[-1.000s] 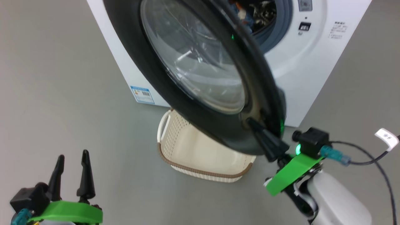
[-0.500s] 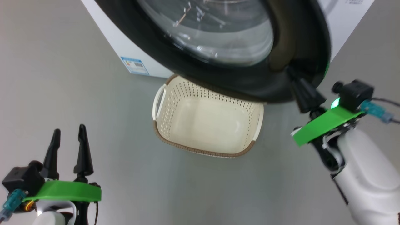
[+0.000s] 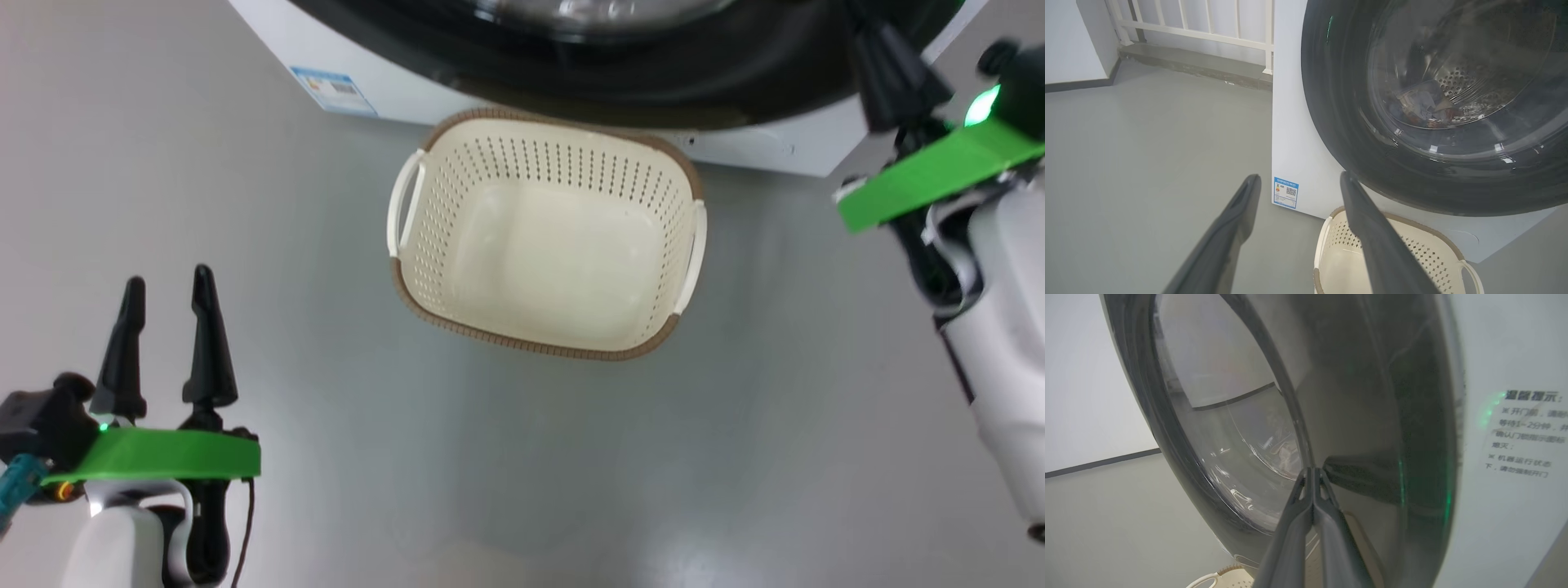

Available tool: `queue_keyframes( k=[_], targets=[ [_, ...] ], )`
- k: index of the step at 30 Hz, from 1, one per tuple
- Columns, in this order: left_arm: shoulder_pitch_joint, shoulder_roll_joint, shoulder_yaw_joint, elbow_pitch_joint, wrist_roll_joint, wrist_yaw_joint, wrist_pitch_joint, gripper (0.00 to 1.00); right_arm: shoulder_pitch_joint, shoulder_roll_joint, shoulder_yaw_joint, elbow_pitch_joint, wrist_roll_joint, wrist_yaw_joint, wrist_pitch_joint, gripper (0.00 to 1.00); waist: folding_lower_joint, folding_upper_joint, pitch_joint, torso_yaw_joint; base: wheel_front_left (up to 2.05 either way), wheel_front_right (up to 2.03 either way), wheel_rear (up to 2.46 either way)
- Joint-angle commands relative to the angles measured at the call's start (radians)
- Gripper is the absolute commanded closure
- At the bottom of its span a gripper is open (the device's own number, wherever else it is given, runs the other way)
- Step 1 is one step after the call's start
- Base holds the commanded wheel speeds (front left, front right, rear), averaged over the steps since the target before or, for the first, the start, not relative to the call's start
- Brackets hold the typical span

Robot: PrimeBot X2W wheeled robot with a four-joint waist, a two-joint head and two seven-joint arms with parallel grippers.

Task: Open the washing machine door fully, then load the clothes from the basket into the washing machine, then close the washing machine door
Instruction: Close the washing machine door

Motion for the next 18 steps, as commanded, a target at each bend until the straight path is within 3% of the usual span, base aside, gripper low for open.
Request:
queue_keyframes(
  k=[1,18],
  targets=[
    [-0.018,0.025,0.037,-0.026,-0.006,-0.002,-0.006,0.0,-0.02,-0.004,0.007,-0.016,-0.01,0.0,-0.005,1.0,0.0,-0.0001,0.041,0.001,0.0,0.0,0.0],
    [-0.048,0.034,0.023,-0.019,-0.023,-0.003,-0.006,0.0,-0.187,-0.041,0.001,0.044,-0.032,0.0,-0.005,1.0,0.0,-0.0001,0.08,0.003,0.0,0.0,0.0]
  ],
)
